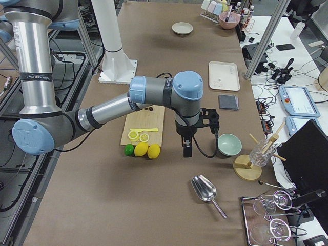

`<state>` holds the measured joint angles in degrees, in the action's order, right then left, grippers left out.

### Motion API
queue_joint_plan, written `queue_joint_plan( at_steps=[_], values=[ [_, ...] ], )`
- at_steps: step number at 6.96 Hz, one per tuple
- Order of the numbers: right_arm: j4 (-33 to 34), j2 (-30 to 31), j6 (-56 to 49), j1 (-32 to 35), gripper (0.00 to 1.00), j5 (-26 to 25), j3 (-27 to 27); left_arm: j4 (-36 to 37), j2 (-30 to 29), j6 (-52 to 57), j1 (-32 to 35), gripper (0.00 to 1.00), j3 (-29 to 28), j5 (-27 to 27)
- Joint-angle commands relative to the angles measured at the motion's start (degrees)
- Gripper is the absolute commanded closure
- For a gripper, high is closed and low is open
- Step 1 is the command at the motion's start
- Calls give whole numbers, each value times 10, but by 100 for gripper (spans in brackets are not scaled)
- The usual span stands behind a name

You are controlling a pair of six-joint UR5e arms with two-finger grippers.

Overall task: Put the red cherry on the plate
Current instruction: 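Move the left gripper down to the rim of the white plate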

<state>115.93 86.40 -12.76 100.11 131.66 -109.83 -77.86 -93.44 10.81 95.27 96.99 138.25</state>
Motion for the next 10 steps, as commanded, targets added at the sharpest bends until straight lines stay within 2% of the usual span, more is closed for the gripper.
queue_joint_plan(
  at_steps=[1,3,4,6,7,9,10],
  values=[
    [0,2,0,1,0,0,-2,-1,3,0,0,2,0,0],
    [-1,2,0,2,0,0,-2,-9,4,2,1,2,4,1],
    [-1,2,-1,3,0,-1,-2,-31,26,1,1,2,5,1],
    [-2,1,0,2,0,-1,-2,-34,32,-9,0,2,-23,38],
    [-2,1,0,2,0,0,0,-80,31,-10,-2,2,-49,60],
    [-3,-2,2,2,0,-1,-2,-217,-2,-17,-45,2,-181,93],
    [-3,0,2,3,0,-3,-2,-275,-23,-49,-69,2,-228,94]
  ],
)
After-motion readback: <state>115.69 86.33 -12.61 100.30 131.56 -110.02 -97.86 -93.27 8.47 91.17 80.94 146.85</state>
